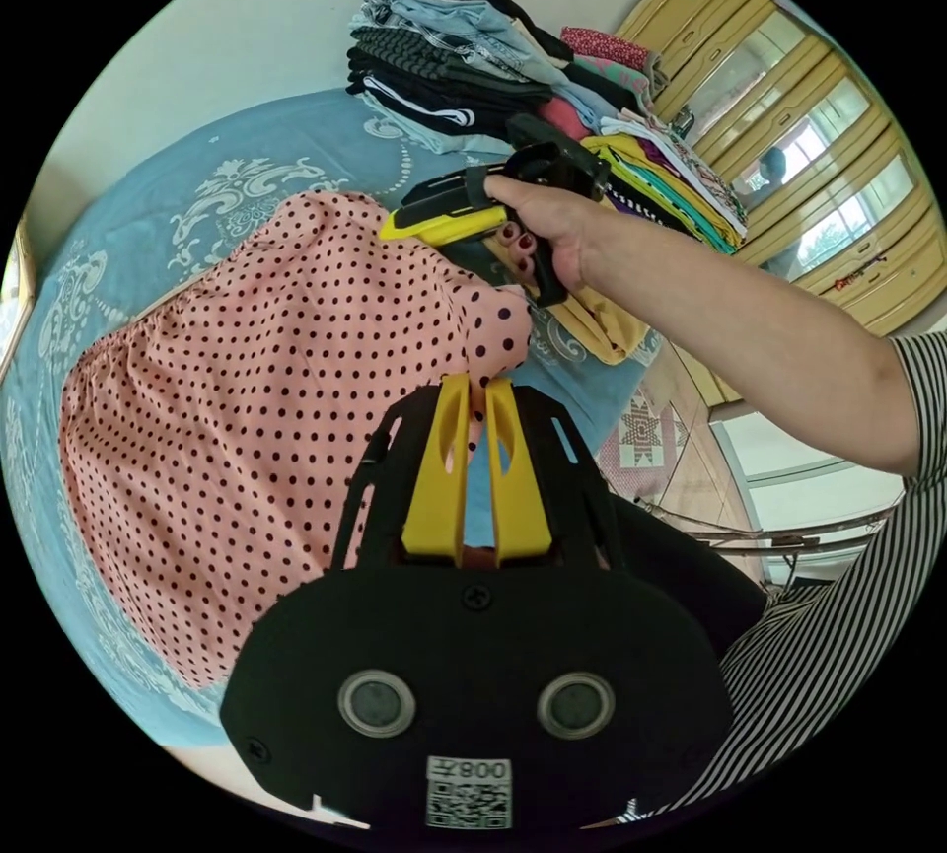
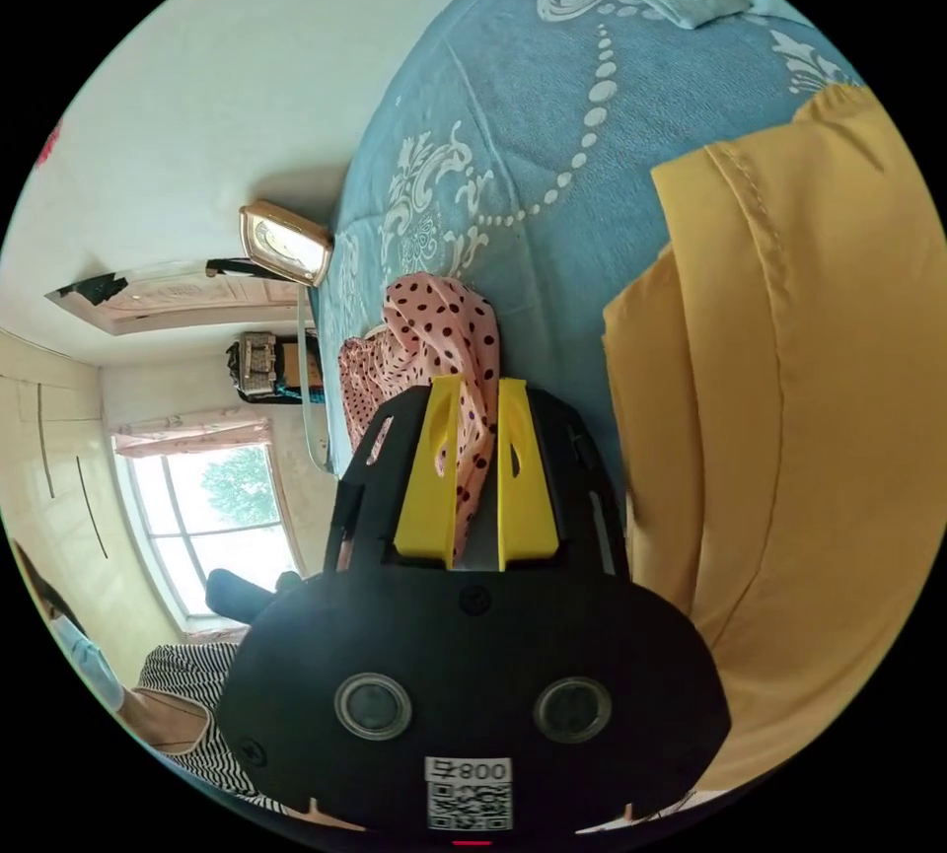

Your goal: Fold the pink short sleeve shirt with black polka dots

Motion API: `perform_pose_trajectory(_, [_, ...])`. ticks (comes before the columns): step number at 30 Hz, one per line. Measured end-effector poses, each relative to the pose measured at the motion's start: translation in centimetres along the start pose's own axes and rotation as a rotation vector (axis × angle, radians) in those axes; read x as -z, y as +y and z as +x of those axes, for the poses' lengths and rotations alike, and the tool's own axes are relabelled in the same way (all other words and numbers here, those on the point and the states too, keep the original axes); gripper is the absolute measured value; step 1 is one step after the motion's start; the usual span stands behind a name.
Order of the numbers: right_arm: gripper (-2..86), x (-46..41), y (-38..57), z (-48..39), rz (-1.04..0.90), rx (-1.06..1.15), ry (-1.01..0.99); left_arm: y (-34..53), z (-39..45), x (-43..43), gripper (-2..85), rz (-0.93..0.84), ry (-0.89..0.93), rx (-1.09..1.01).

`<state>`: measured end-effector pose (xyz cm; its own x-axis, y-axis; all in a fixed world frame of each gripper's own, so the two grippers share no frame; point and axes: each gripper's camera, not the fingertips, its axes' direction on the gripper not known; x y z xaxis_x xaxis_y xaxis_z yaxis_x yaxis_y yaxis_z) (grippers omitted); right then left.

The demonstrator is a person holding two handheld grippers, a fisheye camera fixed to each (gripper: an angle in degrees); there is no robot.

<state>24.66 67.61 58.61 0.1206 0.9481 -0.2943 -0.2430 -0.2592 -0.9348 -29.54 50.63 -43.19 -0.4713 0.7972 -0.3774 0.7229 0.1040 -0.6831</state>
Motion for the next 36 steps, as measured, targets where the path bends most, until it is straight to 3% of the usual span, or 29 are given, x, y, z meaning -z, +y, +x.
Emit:
perform_pose_trajectory(8, [1.2,-0.9,-3.2,-5.9,-0.023,0.028,0.036,4.3,-2.4,-1.9,2.5,0.017,0.047,0.019])
perform_pose_trajectory(16, [0.5,0.2,-5.1,-15.6,0.026,0.102,-0.136,11.0,-7.2,-1.0,2.5,0.118,0.107,0.098])
perform_pose_trajectory(25, [0.4,-2.0,-7.5,-33.7,0.023,0.299,-0.212,25.0,-17.6,3.2,2.6,0.355,0.198,0.377])
perform_pose_trajectory(36, [0.4,-14.7,-11.0,-54.8,-0.192,0.459,-0.057,44.1,-29.0,1.1,2.4,0.518,0.258,0.754])
